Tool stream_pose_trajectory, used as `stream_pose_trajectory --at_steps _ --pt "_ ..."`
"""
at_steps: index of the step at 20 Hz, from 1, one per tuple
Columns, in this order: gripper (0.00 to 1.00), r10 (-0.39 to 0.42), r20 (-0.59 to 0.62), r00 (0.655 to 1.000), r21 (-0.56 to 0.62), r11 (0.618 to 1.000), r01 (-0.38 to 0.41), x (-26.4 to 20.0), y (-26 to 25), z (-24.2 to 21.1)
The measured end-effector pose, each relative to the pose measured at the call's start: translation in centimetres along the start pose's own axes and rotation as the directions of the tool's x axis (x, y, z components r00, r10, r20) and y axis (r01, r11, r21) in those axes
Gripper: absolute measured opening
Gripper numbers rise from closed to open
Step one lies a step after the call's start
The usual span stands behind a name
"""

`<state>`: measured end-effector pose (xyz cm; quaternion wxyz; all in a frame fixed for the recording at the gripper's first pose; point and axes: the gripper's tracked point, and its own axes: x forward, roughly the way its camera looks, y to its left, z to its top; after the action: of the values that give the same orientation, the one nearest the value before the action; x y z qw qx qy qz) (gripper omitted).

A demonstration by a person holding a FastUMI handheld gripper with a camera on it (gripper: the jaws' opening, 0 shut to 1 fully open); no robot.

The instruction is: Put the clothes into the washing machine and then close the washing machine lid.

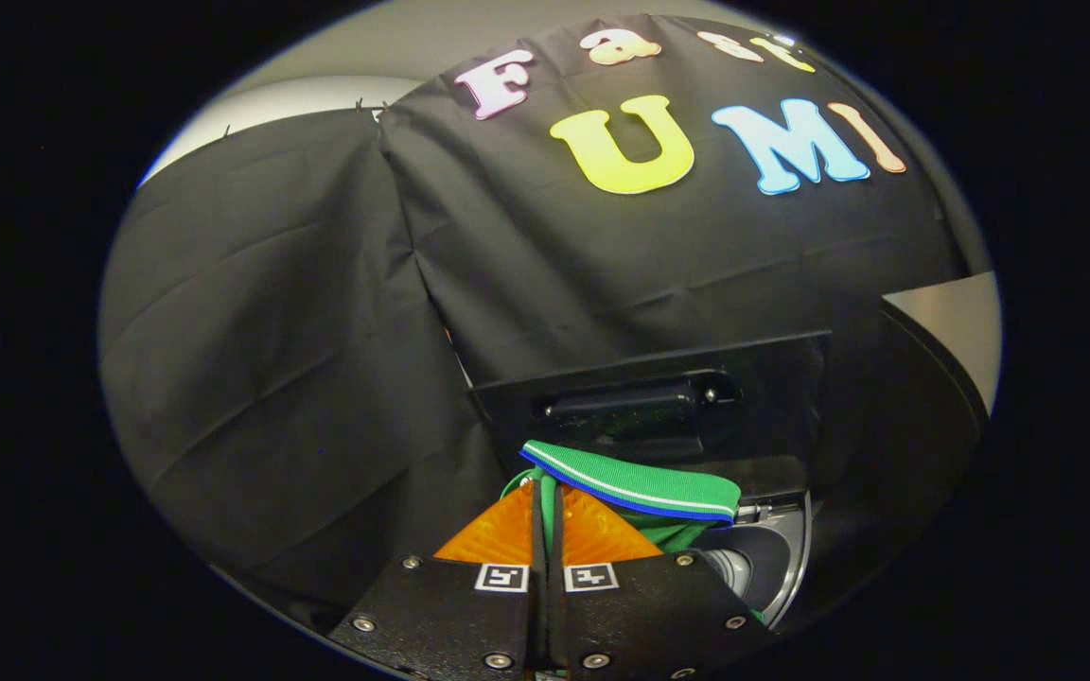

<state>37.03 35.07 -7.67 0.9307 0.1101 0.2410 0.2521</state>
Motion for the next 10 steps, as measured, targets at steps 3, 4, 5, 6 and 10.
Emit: stream_pose_trajectory --at_steps 3,4,5,6,10 --pt "0.00 -0.048 -0.043 0.998 -0.008 0.999 0.047 1.5 -1.6 -2.6" --pt "0.00 -0.063 -0.056 0.996 -0.011 0.998 0.062 1.9 -2.1 -3.4" --pt "0.00 -0.077 -0.066 0.995 -0.016 0.997 0.076 2.2 -2.6 -4.1" --pt "0.00 -0.091 -0.074 0.993 -0.021 0.996 0.089 2.4 -2.9 -4.6" --pt "0.08 -0.129 -0.089 0.988 -0.038 0.991 0.126 2.7 -3.6 -6.2"
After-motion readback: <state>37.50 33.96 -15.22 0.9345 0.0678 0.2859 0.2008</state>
